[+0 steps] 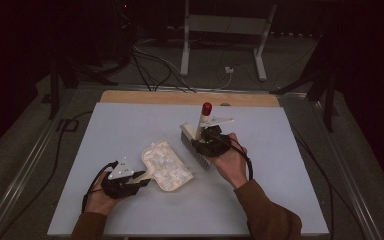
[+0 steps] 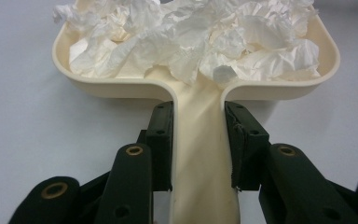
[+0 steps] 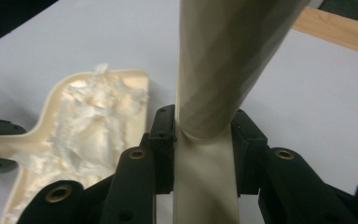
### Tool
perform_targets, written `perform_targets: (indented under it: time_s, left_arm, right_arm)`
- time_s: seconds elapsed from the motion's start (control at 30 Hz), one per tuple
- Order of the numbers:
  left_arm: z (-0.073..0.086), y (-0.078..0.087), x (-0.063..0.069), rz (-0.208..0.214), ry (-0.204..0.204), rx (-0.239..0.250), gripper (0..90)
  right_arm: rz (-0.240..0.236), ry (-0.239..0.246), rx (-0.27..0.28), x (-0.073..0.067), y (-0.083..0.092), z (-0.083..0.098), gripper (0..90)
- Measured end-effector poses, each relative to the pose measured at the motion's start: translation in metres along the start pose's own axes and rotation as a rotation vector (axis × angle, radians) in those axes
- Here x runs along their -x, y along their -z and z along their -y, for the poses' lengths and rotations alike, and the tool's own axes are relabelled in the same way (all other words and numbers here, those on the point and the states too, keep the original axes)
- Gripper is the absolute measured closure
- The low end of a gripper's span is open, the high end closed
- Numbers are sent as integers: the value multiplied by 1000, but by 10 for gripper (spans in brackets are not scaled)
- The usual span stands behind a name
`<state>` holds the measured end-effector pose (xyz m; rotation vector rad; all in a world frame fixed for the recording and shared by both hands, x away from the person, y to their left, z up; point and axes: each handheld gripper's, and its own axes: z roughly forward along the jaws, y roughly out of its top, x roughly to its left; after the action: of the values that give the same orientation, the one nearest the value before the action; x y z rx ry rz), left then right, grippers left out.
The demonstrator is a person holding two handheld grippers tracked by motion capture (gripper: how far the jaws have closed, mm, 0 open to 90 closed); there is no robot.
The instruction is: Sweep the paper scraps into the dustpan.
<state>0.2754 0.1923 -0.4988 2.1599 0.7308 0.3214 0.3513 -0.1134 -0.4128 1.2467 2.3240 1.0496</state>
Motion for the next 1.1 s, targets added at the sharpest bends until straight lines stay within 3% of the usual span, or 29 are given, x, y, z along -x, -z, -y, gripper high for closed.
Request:
perform_targets:
  time_s: [0.33,0.47,0.63,1.1]
  left_arm:
    - [0,5,-4,-74,44,27,668]
    - [1,9,-6,-111,80,46,668]
    - [2,13,-9,-144,118,55,668]
    - [6,21,-16,-253,210,104,668]
  right_arm:
    - [8,38,-5,23,-3,8,673]
    - [-6,51,-1,33,-2,11,673]
    - [4,103,-7,42,-1,16,673]
    - [-23,141,-9,67,9,28,673]
